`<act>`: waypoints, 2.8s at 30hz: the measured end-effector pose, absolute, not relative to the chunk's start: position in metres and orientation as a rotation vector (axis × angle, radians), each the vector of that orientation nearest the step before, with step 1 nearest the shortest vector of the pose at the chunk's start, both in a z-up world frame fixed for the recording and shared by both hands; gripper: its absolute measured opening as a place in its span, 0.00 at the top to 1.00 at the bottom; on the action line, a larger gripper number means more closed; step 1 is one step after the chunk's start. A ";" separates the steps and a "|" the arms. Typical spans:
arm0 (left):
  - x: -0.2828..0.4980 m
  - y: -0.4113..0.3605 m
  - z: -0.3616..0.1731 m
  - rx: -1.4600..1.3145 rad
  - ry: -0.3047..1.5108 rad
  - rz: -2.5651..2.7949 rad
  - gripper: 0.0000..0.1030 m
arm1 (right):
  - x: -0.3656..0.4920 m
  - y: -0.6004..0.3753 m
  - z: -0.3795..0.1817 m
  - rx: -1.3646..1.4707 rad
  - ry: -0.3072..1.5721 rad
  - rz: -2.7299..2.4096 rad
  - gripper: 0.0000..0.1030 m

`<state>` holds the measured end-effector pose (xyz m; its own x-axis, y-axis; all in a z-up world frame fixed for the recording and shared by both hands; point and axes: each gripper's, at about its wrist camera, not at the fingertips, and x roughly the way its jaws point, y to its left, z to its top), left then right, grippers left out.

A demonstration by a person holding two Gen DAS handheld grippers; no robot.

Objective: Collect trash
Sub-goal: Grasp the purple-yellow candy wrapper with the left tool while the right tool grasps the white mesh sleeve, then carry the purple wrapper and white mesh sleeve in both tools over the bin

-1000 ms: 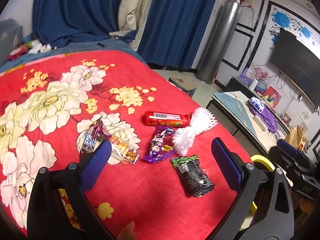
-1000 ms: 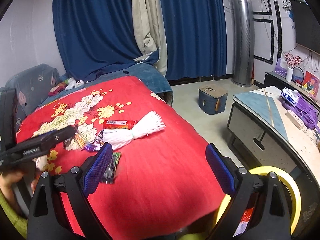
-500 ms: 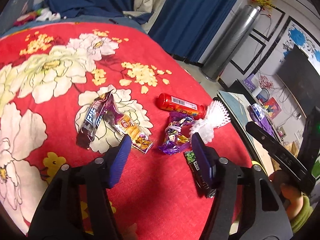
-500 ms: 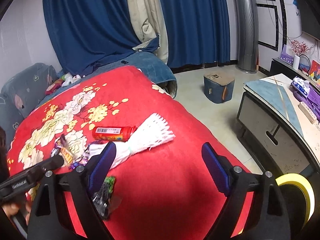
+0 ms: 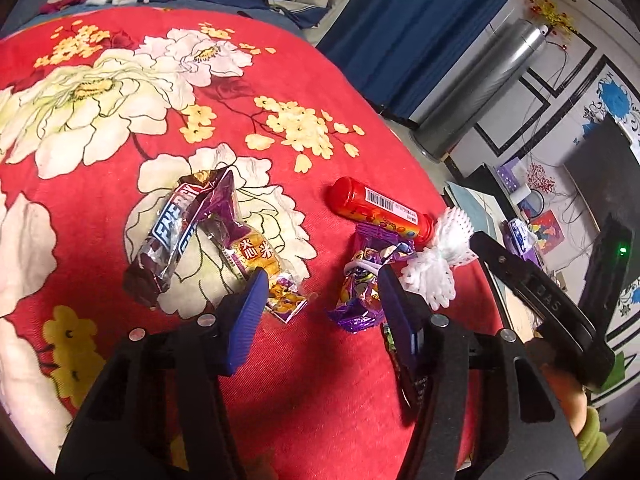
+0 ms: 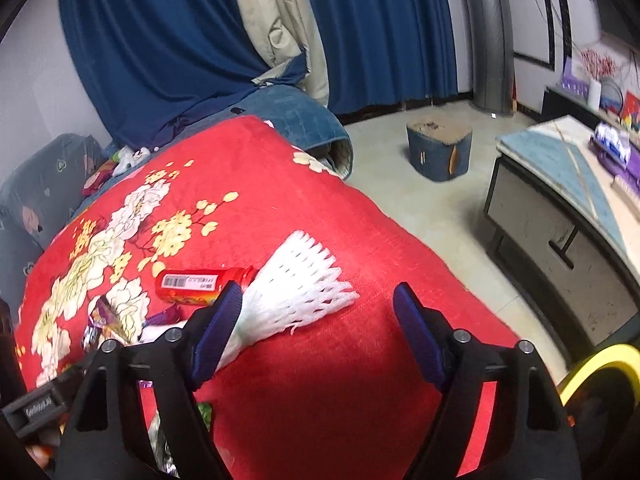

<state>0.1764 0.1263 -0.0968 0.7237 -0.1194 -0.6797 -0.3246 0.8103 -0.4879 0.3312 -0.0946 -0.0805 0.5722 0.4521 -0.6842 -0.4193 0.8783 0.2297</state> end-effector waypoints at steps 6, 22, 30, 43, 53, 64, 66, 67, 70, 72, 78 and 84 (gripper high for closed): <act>0.179 0.131 -0.102 -0.674 0.765 0.132 0.65 | 0.346 -0.090 -0.099 0.104 0.899 0.534 0.59; 0.165 0.135 -0.104 -0.667 0.762 0.182 0.88 | 0.308 -0.114 -0.094 0.089 0.862 0.605 0.90; 0.152 0.129 -0.093 -0.597 0.743 0.231 0.58 | 0.288 -0.130 -0.073 0.119 0.797 0.639 0.91; 0.176 0.138 -0.105 -0.637 0.753 0.297 0.84 | 0.256 -0.166 -0.020 0.196 0.644 0.700 0.91; 0.156 0.123 -0.068 -0.564 0.617 0.199 0.90 | 0.230 -0.176 0.001 0.130 0.556 0.702 0.91; 0.138 0.072 -0.012 -0.433 0.497 0.047 0.91 | 0.219 -0.195 0.009 0.115 0.524 0.682 0.91; 0.136 0.061 -0.007 -0.411 0.488 0.014 0.91 | 0.215 -0.198 0.011 0.108 0.517 0.675 0.91; 0.135 0.055 -0.004 -0.400 0.484 -0.005 0.91 | 0.214 -0.200 0.012 0.106 0.515 0.672 0.91; 0.134 0.042 -0.002 -0.383 0.487 -0.045 0.91 | 0.211 -0.210 0.013 0.106 0.510 0.660 0.91; 0.134 0.034 -0.003 -0.373 0.491 -0.071 0.91 | 0.209 -0.216 0.014 0.101 0.508 0.650 0.91; 0.132 0.008 -0.001 -0.337 0.496 -0.132 0.91 | 0.200 -0.239 0.009 0.094 0.510 0.607 0.91; 0.133 -0.015 -0.004 -0.300 0.512 -0.185 0.91 | 0.192 -0.263 0.004 0.090 0.508 0.555 0.91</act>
